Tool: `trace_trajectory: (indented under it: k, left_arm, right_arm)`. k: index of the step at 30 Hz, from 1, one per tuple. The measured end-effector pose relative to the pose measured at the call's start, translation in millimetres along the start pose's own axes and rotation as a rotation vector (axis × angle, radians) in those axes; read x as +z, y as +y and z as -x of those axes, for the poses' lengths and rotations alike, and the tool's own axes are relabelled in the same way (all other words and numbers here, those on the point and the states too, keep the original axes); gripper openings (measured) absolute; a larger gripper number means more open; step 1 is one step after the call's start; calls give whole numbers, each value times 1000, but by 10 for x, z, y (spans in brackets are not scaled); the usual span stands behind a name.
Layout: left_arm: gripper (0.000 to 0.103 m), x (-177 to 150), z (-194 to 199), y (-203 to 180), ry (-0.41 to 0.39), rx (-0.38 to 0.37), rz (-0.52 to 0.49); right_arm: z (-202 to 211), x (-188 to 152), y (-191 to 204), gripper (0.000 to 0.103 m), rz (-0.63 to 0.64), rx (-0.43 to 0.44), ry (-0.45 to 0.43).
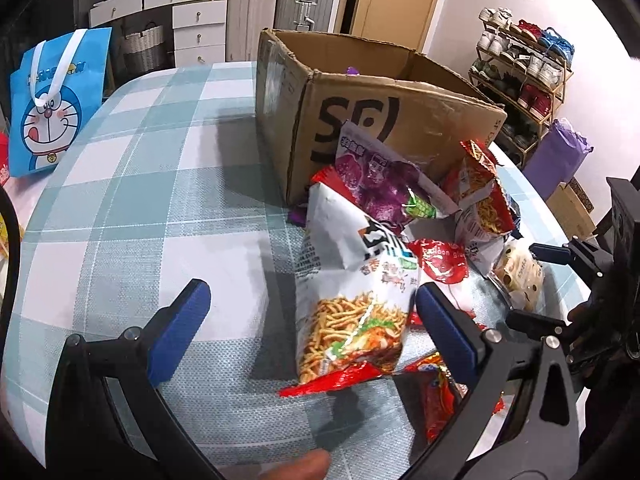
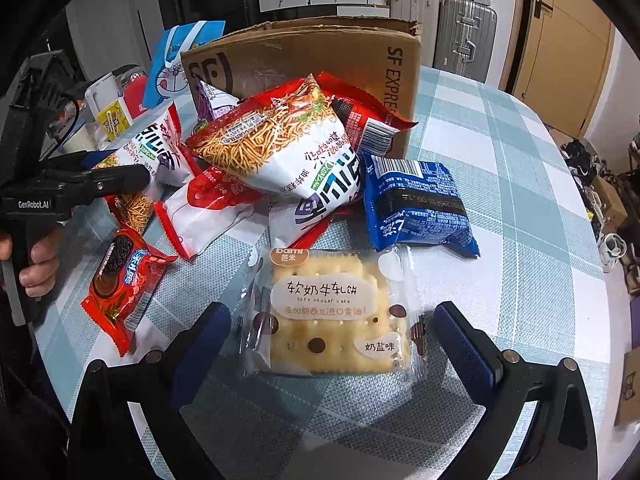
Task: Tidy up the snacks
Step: 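Grasp the noodle snack bag with the left tool while the right tool approaches the milk-cracker pack, then grasp the clear milk-cracker pack with the right tool while the left tool lifts the noodle bag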
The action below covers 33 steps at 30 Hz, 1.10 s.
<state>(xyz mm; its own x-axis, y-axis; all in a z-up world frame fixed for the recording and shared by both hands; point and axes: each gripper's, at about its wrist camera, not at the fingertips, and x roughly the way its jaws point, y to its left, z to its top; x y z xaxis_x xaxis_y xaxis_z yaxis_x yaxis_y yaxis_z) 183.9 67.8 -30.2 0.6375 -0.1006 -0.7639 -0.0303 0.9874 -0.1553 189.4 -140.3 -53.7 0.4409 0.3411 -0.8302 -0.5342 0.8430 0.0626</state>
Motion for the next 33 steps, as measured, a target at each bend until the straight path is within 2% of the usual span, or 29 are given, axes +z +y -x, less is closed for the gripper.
trace_trajectory:
  k: [5, 10, 18, 21, 28, 33]
  left_arm:
    - [103, -23, -67, -7, 5, 16, -2]
    - [100, -19, -90, 25, 13, -16, 15]
    - [63, -31, -138, -17, 38, -112, -6]
    - [54, -39, -151, -41, 39, -131, -8]
    - [41, -81, -69, -97, 5, -130, -32]
    - [41, -59, 58, -81, -37, -138, -36]
  right_arm:
    - [-2, 0, -4, 102, -1, 2, -1]
    - [3, -1, -18, 102, -9, 12, -4]
    - [11, -5, -21, 102, 0, 19, -3]
    - [9, -7, -24, 102, 0, 18, -3]
    - [27, -15, -22, 101, -7, 36, -15]
    - [59, -18, -67, 88, -18, 44, -27]
